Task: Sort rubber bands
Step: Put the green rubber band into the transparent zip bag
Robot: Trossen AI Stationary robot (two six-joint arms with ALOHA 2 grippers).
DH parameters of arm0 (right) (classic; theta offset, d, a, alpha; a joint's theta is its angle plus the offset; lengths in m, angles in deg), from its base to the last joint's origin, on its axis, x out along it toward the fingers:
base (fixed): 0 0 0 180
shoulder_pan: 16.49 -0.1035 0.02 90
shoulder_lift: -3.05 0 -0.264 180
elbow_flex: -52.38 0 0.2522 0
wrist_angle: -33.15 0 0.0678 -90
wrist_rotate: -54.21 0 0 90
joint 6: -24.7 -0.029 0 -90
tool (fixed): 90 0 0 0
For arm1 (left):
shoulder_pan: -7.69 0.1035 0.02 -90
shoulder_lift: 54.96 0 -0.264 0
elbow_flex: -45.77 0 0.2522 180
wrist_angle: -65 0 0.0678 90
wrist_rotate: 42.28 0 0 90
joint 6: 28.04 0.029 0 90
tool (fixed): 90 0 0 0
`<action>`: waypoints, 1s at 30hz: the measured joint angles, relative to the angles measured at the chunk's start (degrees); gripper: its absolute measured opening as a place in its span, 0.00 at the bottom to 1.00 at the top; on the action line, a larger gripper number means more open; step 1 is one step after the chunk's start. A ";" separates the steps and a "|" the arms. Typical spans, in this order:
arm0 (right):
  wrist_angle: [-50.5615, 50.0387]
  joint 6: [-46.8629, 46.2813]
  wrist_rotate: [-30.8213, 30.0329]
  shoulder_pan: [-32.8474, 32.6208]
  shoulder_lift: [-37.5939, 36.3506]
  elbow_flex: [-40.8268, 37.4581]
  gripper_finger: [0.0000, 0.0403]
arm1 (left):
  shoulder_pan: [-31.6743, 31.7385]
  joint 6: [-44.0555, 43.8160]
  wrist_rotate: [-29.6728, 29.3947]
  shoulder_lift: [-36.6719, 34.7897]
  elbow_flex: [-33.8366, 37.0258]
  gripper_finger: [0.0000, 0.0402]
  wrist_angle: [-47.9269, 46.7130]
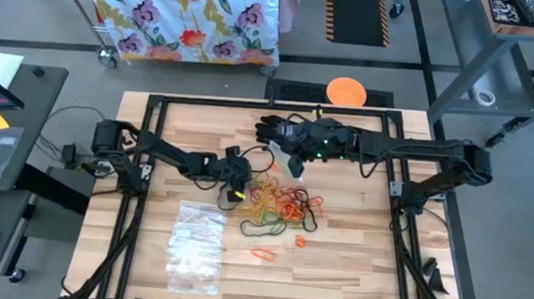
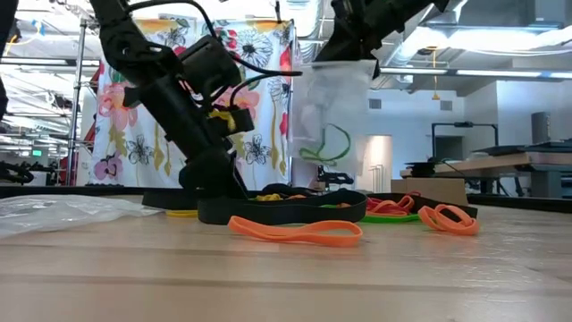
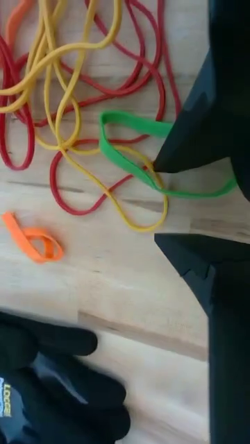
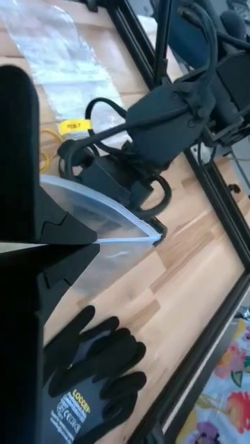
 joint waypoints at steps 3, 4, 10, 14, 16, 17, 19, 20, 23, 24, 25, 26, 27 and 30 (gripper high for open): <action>0.20 0.00 -0.24 -0.16 0.00 0.00 0.00 | -0.20 -0.03 0.92 -0.52 0.02 0.18 -1.54; 0.10 -0.01 -0.25 -0.16 0.00 0.00 0.00 | -0.41 -0.01 1.01 -0.89 0.02 0.10 -2.36; 0.14 -0.09 -0.27 -0.10 0.00 0.00 0.00 | -2.73 -0.04 -2.84 -7.49 0.52 0.01 -11.28; 0.30 -0.09 -0.29 0.27 0.00 0.00 0.00 | -4.93 0.02 -9.04 -15.44 0.43 0.01 -13.87; 0.29 -0.09 -0.32 0.28 0.00 0.00 0.00 | -5.93 0.00 -10.00 -19.16 0.42 0.00 -14.34; 0.44 -0.09 -0.34 0.30 0.00 0.00 0.00 | -6.41 0.05 -10.02 -21.12 0.42 0.00 -14.14; 1.20 -0.15 -0.44 0.27 0.50 0.00 0.00 | -7.46 0.84 -10.02 -24.93 0.44 0.00 -12.33; 1.54 -0.16 -0.44 0.27 0.87 0.02 0.00 | -8.06 1.45 -10.04 -26.74 0.42 0.00 -10.86; 1.57 -1.21 -0.44 0.06 3.50 0.02 0.00 | -9.97 4.65 -9.47 -31.02 0.42 0.00 -4.43; 1.96 -1.47 -0.42 -0.06 4.51 0.02 0.00 | -10.47 6.16 -9.02 -32.19 0.42 0.00 -1.65; 2.09 -1.63 -0.35 -0.25 5.63 -0.02 0.00 | -10.82 7.73 -8.34 -33.14 0.42 0.00 1.32; 2.79 -1.68 -0.23 -0.29 6.87 -0.04 0.00 | -11.01 9.23 -7.90 -33.73 0.34 0.00 4.23; 4.17 -2.00 -0.02 -0.33 7.94 -0.04 0.00 | -11.01 10.38 -7.36 -34.08 0.27 0.00 6.75; 8.13 -3.27 0.37 -1.02 10.72 -0.07 0.00 | -10.23 12.37 -6.40 -33.90 0.28 0.00 9.89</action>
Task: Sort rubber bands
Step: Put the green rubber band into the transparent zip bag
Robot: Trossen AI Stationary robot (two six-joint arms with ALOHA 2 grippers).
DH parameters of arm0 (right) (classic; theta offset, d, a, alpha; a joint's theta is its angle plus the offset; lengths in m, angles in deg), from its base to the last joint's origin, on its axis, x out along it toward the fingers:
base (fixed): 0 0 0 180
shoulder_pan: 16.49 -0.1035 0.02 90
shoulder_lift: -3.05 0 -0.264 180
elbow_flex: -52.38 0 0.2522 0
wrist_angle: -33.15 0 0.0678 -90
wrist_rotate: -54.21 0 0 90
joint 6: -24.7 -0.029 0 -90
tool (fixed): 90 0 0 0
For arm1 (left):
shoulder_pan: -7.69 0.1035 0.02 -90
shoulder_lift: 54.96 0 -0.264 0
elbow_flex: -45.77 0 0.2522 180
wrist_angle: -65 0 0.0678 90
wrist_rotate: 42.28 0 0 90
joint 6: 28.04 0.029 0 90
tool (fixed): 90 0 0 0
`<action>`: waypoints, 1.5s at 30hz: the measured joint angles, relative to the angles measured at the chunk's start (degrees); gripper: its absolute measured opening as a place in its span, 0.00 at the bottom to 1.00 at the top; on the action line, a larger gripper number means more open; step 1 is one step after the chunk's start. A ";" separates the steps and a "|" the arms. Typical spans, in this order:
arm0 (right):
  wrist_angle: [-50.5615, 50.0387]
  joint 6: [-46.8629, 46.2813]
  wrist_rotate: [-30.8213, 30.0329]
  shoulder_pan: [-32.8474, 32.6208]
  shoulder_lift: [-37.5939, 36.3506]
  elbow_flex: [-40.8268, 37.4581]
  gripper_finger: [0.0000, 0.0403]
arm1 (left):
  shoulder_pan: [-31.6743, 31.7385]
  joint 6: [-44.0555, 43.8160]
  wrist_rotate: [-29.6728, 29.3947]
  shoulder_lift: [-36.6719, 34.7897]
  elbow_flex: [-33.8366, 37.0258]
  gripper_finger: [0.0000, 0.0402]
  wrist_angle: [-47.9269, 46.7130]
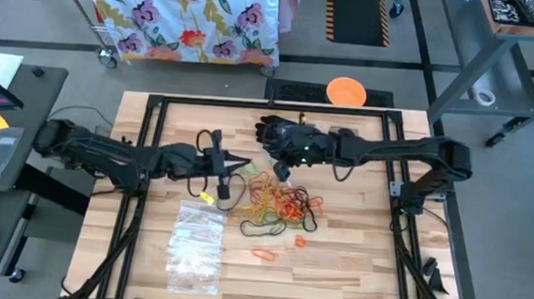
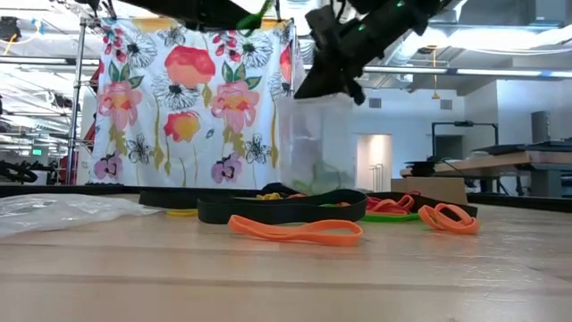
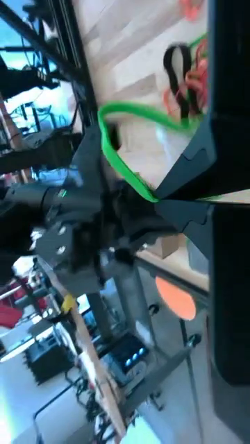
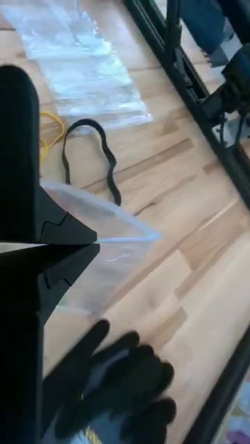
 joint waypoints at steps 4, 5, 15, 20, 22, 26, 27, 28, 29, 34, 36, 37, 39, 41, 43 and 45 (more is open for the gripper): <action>7.52 -2.70 4.78 -0.36 2.15 0.07 0.00 | 1.75 1.46 1.40 2.33 0.00 0.00 2.16; 8.96 -3.19 6.21 -0.36 2.39 0.26 0.00 | 2.23 1.88 1.80 3.27 0.00 0.00 3.16; 9.88 -3.38 7.65 0.03 2.52 3.05 0.00 | 4.65 3.25 2.60 10.05 0.00 0.00 6.81; 11.00 -4.03 7.91 1.04 2.24 3.34 0.00 | 4.70 3.92 1.62 10.26 0.00 0.00 4.80; 11.11 -4.14 8.05 1.31 2.24 3.34 0.00 | 4.71 3.78 1.00 10.26 0.00 0.00 3.47; 12.15 -4.61 8.53 1.41 2.24 3.34 0.00 | 5.60 2.35 -2.05 10.26 0.00 0.00 0.62; 12.35 -4.71 8.83 1.43 2.24 3.34 0.00 | 5.99 1.66 -2.37 10.26 0.02 0.00 0.33; 12.37 -4.91 9.03 1.43 2.24 3.34 0.00 | 6.41 0.74 -2.45 10.26 0.02 0.00 0.28; 12.21 -4.97 9.18 1.39 2.24 3.34 0.00 | 6.82 -0.27 -2.45 10.26 0.02 0.00 0.28; 11.69 -5.04 9.24 0.19 2.24 3.34 0.00 | 7.78 -3.34 -2.40 10.26 0.02 0.00 0.38; 11.54 -5.04 8.93 -0.36 2.24 3.34 0.00 | 7.78 -3.40 -2.40 10.26 0.02 0.00 0.43; 11.45 -5.04 8.85 -0.43 2.24 3.34 0.00 | 7.75 -3.42 -2.36 10.26 0.02 0.01 0.56; 10.82 -5.02 8.79 -0.41 2.24 3.33 0.00 | 7.45 -2.78 -1.58 10.23 0.02 0.05 0.50; 10.02 -5.02 8.75 -0.09 2.24 3.34 0.00 | 6.95 -1.76 -0.54 10.23 0.02 0.10 0.16; 9.33 -5.02 8.72 0.28 2.24 3.34 0.00 | 6.27 -1.59 0.17 10.23 0.02 0.16 -0.09; 8.87 -5.01 8.72 0.83 2.24 3.34 0.00 | 5.39 -1.50 0.08 10.11 0.02 0.24 -0.58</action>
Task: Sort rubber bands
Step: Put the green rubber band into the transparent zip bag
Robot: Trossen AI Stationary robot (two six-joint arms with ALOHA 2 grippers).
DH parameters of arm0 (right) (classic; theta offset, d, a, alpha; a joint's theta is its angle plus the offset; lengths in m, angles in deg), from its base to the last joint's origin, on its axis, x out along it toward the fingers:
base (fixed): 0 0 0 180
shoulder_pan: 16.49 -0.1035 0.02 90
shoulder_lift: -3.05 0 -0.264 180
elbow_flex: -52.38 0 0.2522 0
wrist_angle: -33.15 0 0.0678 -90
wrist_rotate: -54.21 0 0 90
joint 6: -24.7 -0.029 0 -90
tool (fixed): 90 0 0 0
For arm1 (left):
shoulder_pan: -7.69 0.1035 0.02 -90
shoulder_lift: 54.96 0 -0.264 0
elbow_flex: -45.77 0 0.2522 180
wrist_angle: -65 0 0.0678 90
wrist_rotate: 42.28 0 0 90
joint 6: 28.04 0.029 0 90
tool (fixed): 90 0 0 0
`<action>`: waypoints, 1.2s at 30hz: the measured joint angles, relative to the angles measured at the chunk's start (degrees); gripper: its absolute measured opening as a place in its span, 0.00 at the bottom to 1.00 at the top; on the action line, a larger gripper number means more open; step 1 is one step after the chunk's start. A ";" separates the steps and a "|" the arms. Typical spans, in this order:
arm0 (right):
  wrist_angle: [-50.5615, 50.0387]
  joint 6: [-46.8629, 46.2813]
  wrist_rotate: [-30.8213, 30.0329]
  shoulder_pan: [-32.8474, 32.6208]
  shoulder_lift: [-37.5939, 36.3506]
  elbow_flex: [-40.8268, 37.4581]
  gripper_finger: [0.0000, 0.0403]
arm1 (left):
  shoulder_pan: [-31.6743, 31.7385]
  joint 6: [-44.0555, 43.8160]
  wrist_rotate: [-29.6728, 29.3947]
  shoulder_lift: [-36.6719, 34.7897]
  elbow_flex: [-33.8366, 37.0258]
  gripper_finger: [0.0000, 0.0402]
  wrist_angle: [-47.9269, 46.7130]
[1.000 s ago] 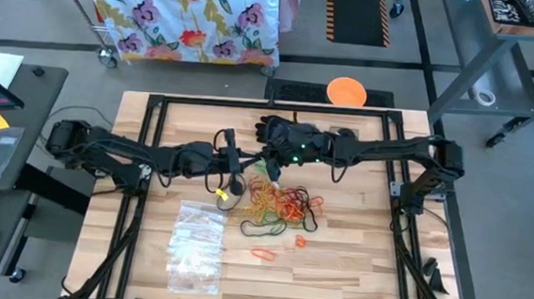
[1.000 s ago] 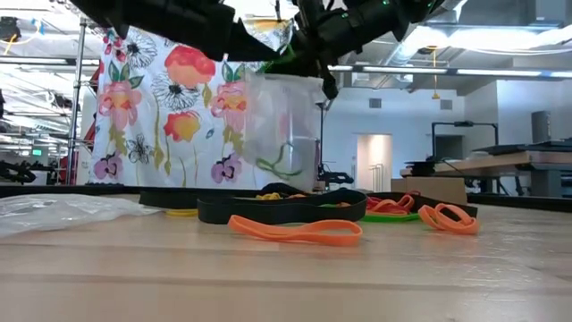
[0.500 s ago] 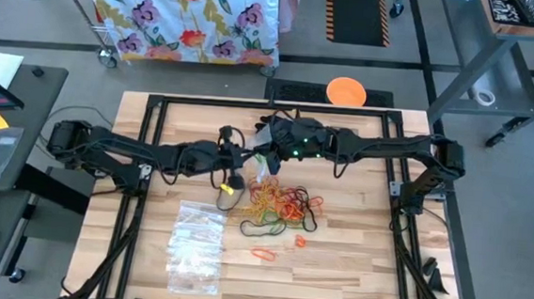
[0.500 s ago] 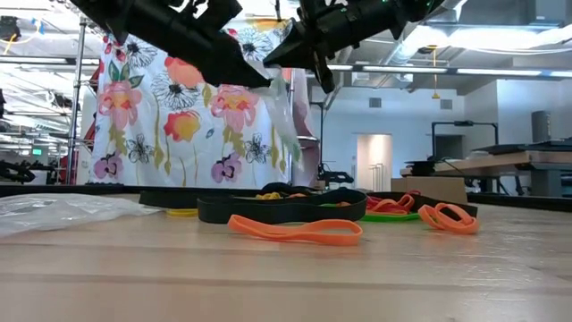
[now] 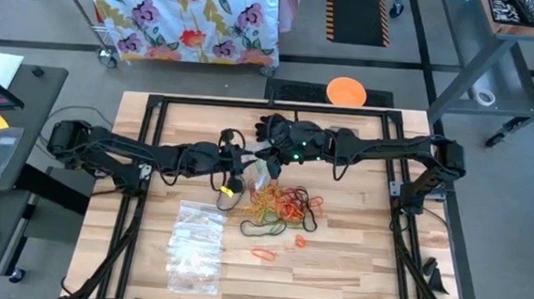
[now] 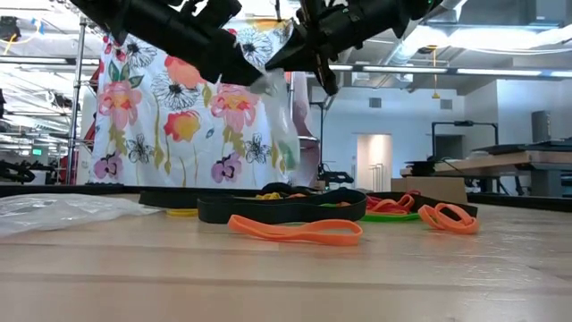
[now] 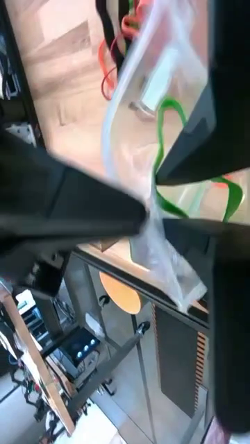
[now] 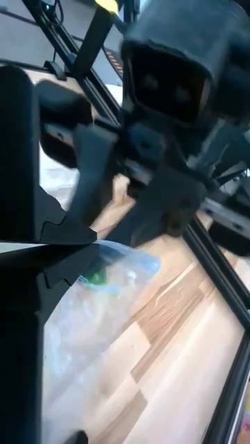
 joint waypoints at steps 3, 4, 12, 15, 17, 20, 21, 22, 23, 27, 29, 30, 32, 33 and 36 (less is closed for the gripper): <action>-0.61 0.02 0.00 0.58 0.00 0.00 0.00 | -1.96 0.92 -2.28 -1.35 0.04 0.34 -0.40; -0.82 0.04 -0.01 0.83 0.00 0.00 0.00 | -2.71 1.75 -3.35 -2.04 0.07 0.37 -0.53; -4.35 0.19 -0.32 1.26 0.08 -0.02 0.00 | -9.64 4.02 -14.41 -8.58 0.02 0.48 -2.29; -5.84 0.30 -0.26 1.21 0.09 -0.04 0.00 | -11.22 3.15 -16.88 -10.53 -0.02 0.48 -4.81; -5.79 0.51 -0.28 1.27 0.09 -0.04 0.00 | -11.63 1.44 -18.08 -11.08 -0.02 0.48 -7.87; -6.26 0.82 -0.20 1.78 -0.31 -0.05 0.00 | -11.69 -3.07 -18.26 -11.35 -0.02 0.48 -12.05; -6.79 1.43 -0.26 2.08 -0.80 -0.13 0.00 | -11.69 -5.00 -17.99 -11.23 -0.02 0.48 -13.48; -6.93 1.99 -0.73 2.30 -1.38 -0.13 0.00 | -11.69 -6.74 -17.03 -10.78 0.06 0.48 -14.43; -6.96 2.13 -2.08 2.60 -2.24 -0.11 0.00 | -11.69 -8.25 -15.17 -10.21 0.42 0.48 -14.15; -9.20 1.73 -6.00 3.89 -5.35 0.00 0.00 | -11.69 -10.33 -9.03 -7.29 2.42 0.48 -12.24; -10.48 1.71 -6.17 3.98 -6.78 -0.11 0.00 | -11.69 -10.05 -7.69 -5.47 3.69 0.48 -8.73; -10.77 1.83 -6.21 3.82 -7.60 -0.11 0.00 | -11.69 -9.71 -7.31 -4.35 4.30 0.48 -6.68; -11.95 2.19 -6.16 3.24 -9.59 -0.07 0.00 | -11.68 -9.31 -5.77 -1.87 5.15 0.48 -1.61; -12.77 2.51 -6.22 2.85 -10.43 -0.02 0.00 | -11.69 -9.30 -4.93 -0.64 5.25 0.48 0.63; -16.20 3.63 -7.79 1.38 -12.12 -0.02 0.00 | -11.69 -9.24 -3.37 3.33 5.25 0.48 6.77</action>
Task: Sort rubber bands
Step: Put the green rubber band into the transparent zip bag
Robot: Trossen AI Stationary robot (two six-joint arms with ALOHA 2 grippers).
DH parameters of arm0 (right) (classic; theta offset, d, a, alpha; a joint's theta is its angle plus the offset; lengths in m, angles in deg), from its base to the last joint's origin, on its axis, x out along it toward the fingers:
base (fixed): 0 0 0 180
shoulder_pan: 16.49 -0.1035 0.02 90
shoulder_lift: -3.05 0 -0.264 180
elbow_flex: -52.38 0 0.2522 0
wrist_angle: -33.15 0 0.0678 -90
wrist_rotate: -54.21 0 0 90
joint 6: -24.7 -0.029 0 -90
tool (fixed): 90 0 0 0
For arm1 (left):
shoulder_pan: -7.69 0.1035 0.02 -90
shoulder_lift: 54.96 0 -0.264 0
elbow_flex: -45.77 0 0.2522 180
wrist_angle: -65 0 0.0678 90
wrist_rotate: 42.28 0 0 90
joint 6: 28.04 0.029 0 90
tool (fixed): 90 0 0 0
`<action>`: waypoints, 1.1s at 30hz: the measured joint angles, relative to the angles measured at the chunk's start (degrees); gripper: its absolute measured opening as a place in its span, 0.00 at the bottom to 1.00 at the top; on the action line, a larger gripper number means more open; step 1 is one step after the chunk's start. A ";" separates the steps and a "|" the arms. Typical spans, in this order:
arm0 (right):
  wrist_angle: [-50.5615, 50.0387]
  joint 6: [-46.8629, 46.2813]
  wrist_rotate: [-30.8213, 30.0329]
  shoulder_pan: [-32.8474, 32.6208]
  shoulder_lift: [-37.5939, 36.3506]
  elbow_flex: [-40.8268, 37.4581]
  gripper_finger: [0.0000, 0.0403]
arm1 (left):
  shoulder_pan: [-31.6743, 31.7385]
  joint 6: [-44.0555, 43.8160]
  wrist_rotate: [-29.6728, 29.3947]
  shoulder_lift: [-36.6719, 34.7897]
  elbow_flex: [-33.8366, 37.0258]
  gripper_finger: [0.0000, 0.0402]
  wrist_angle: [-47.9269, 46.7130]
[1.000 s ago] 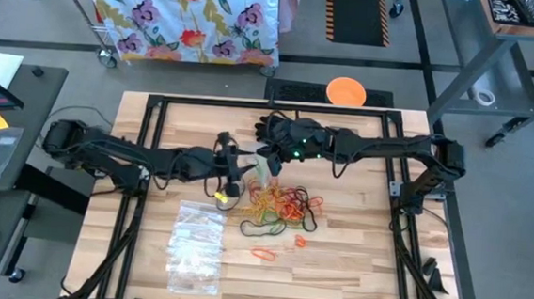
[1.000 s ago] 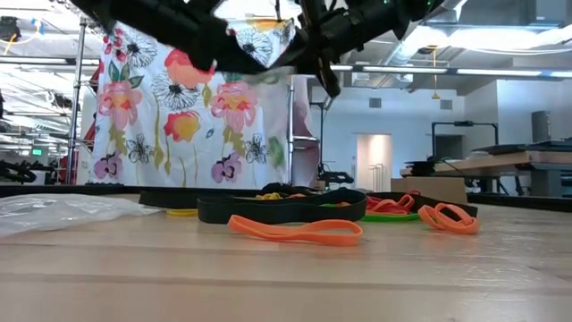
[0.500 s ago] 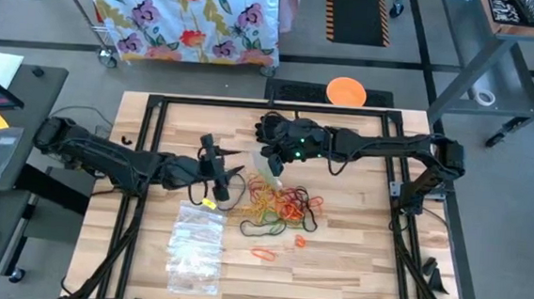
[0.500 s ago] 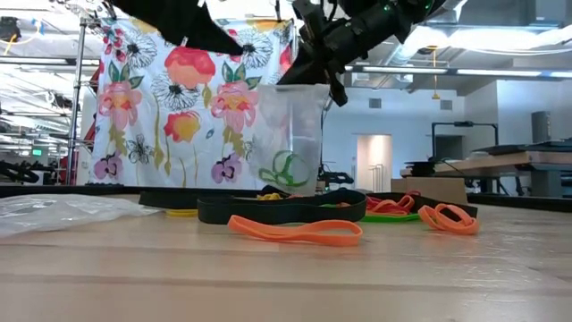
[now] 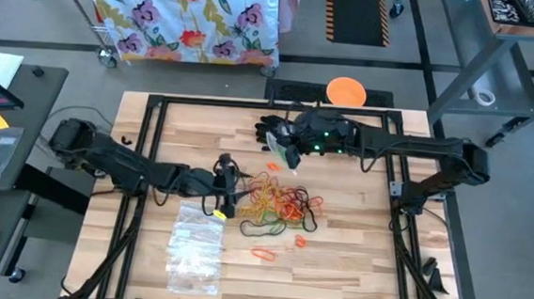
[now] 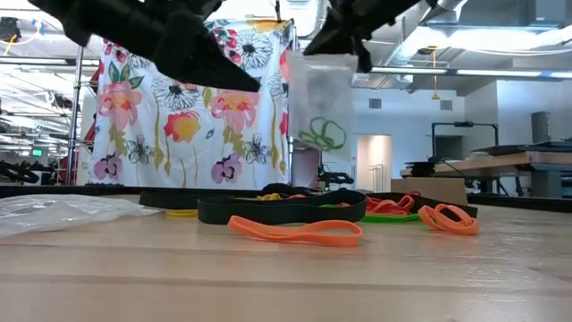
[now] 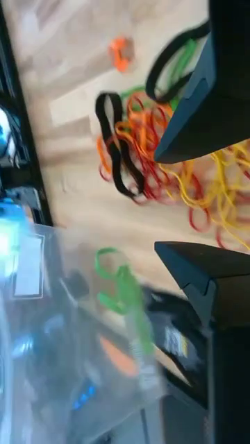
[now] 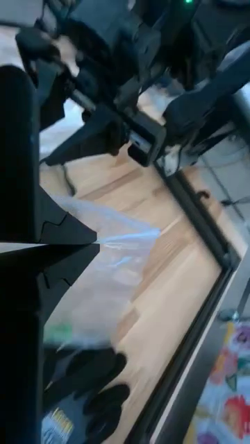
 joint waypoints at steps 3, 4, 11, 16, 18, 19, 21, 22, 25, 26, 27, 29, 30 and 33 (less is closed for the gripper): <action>-2.85 0.17 -0.78 -0.67 -1.26 -0.02 0.00 | 0.00 0.35 0.36 3.69 0.00 0.48 4.23; -3.92 0.19 -0.90 -0.62 -1.59 -0.02 0.00 | 0.00 0.58 0.46 4.64 0.00 0.48 5.43; -9.49 -2.39 -0.55 1.08 -1.51 -0.07 0.00 | 0.15 1.03 0.48 9.78 -0.31 0.48 11.49; -9.54 -2.58 0.90 0.83 -1.34 -0.08 0.00 | 0.15 3.00 0.51 9.89 -0.46 0.48 13.20; -8.56 -2.56 1.02 1.22 -1.34 -0.07 0.00 | 0.15 2.88 0.66 9.91 -0.46 0.48 12.90; -8.11 -2.54 1.02 1.47 -1.34 -0.09 0.00 | 0.17 2.70 1.34 9.91 -0.46 0.48 12.94; -7.48 -2.29 1.30 1.81 -1.34 -0.08 0.00 | 0.17 1.92 2.94 9.91 -0.46 0.48 12.78; -7.20 -2.11 1.59 1.96 -1.34 -0.08 0.00 | 0.17 1.53 3.32 9.91 -0.46 0.48 12.60; -7.00 -1.63 2.00 2.53 -1.34 -0.07 0.00 | 0.17 0.69 3.39 9.94 -0.46 0.48 12.63; -7.04 -1.47 2.02 2.56 -1.34 -0.07 0.00 | 0.17 0.48 3.42 9.94 -0.46 0.48 12.60; -7.03 -1.24 2.08 2.74 -1.34 -0.07 0.00 | 0.17 0.03 3.52 9.94 -0.46 0.48 12.41; -6.52 -0.58 2.09 3.18 -1.34 -0.07 0.00 | 0.20 -0.94 4.84 9.94 -0.46 0.48 11.54; -6.04 -0.53 2.07 3.32 -1.34 -0.07 0.00 | 0.21 -1.20 5.65 9.94 -0.46 0.48 11.11; -4.68 -0.44 2.06 3.76 -1.34 -0.07 0.00 | 0.20 -2.04 7.11 9.94 -0.46 0.48 10.51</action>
